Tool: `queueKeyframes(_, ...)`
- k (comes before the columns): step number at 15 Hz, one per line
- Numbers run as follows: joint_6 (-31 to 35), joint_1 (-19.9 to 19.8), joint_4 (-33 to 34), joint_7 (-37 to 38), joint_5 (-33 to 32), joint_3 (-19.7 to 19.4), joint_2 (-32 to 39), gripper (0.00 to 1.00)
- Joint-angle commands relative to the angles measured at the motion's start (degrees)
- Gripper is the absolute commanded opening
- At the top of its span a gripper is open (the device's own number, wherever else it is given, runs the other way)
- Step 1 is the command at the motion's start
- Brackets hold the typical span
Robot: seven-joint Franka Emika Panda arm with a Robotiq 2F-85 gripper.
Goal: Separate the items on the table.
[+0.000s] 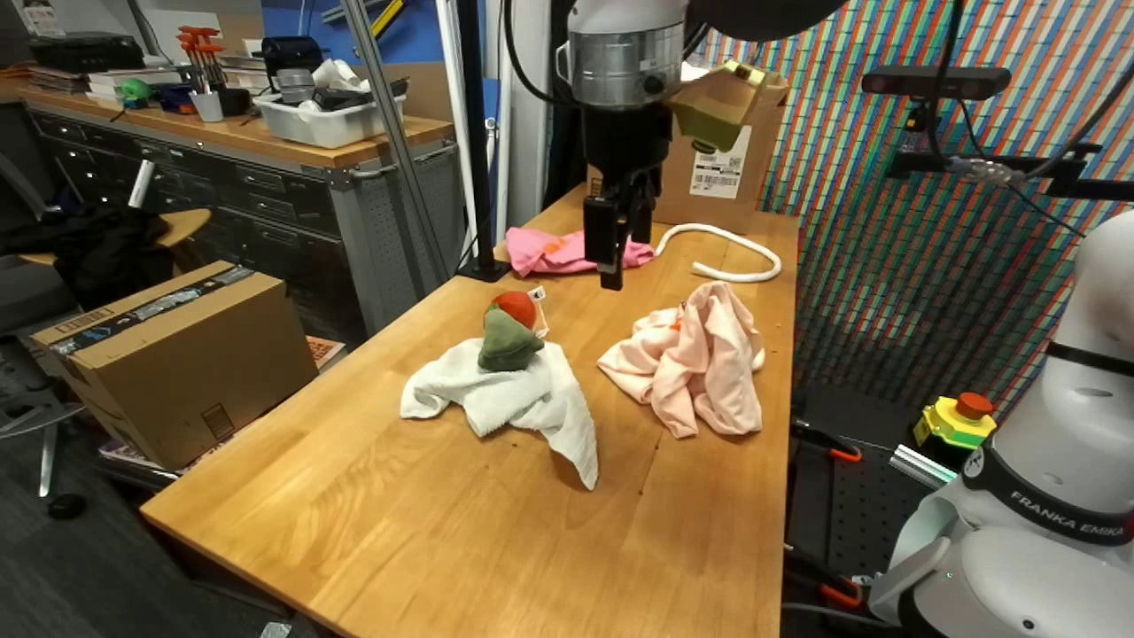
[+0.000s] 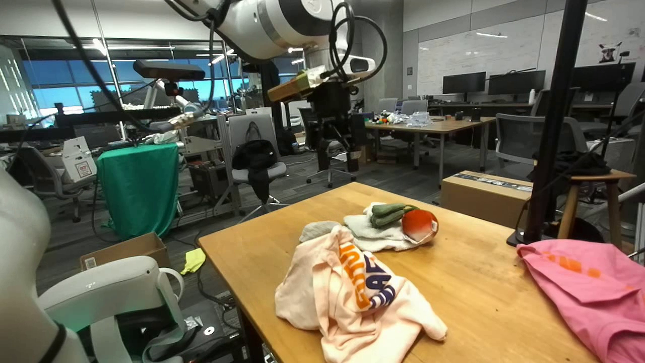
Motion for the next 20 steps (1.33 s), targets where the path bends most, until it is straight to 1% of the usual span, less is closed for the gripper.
queueKeyframes(1,-3.72,1.02,9.98,-2.99,-3.46,0.0,9.1,1.0)
queueKeyframes(7,-2.73,1.8,19.63,-3.89,-10.08,-1.76,20.86,1.0)
queueKeyframes(10,-2.23,2.19,23.6,-4.13,-11.99,-3.1,25.54,1.0)
queueKeyframes(13,-0.69,2.4,26.49,-4.29,-12.55,-4.45,29.19,1.0)
queueKeyframes(15,0.31,2.41,28.21,-4.64,-11.81,-5.16,30.92,1.0)
queueKeyframes(20,6.7,2.03,29.95,-3.37,-11.0,-7.11,33.97,1.0)
